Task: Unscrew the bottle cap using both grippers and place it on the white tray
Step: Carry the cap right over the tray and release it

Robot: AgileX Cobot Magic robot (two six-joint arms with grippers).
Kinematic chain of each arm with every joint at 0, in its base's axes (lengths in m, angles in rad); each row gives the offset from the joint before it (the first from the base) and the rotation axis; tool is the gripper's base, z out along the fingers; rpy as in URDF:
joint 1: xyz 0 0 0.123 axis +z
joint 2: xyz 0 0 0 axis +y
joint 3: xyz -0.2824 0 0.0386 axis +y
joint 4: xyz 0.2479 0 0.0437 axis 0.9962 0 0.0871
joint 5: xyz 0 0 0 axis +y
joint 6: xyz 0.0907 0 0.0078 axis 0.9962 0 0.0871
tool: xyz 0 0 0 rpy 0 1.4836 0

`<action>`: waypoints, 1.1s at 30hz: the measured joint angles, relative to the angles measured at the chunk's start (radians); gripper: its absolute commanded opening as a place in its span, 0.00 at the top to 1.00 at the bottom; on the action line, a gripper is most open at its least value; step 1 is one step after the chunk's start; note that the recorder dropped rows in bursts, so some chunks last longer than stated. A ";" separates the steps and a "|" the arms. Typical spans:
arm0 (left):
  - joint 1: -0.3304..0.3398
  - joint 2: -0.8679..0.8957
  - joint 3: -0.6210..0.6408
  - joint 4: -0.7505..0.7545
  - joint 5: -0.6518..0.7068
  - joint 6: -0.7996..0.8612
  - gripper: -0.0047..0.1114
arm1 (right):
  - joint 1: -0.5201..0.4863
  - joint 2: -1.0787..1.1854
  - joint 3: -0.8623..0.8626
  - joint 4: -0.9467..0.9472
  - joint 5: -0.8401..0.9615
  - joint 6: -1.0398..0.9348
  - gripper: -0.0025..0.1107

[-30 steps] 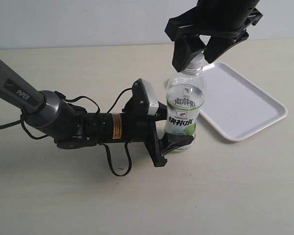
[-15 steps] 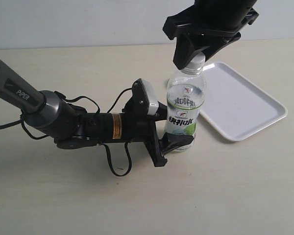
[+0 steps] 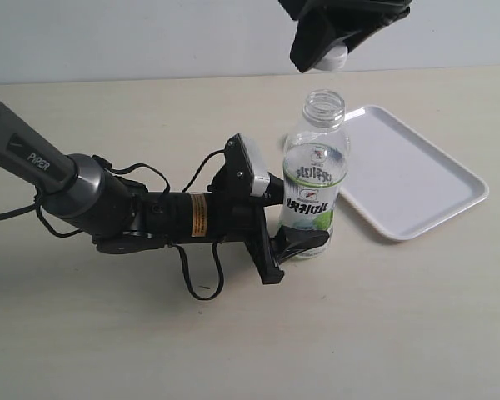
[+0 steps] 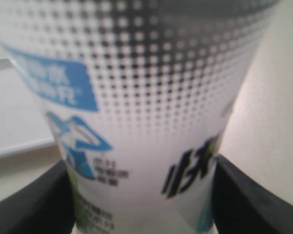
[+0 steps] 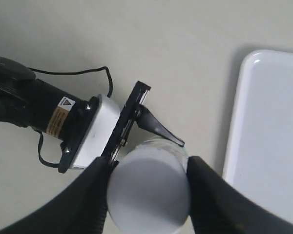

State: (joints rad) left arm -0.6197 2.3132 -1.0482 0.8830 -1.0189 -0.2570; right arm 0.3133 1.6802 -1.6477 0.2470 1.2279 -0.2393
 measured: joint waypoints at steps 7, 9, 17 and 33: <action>0.000 0.000 0.000 0.000 0.000 0.002 0.96 | -0.053 -0.033 -0.020 -0.198 0.000 0.052 0.98; 0.000 0.000 0.000 0.000 0.000 0.002 0.96 | -0.109 -0.045 -0.018 -0.211 0.000 0.076 0.98; 0.000 0.000 0.000 0.000 0.000 0.002 0.96 | -0.241 0.032 0.217 -0.214 -0.190 0.115 0.98; 0.000 0.000 0.000 0.000 0.000 0.002 0.96 | -0.309 0.422 0.286 -0.156 -0.501 0.117 0.98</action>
State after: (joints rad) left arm -0.6197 2.3132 -1.0482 0.8830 -1.0189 -0.2551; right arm 0.0039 2.1026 -1.3620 0.0911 0.7270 -0.1228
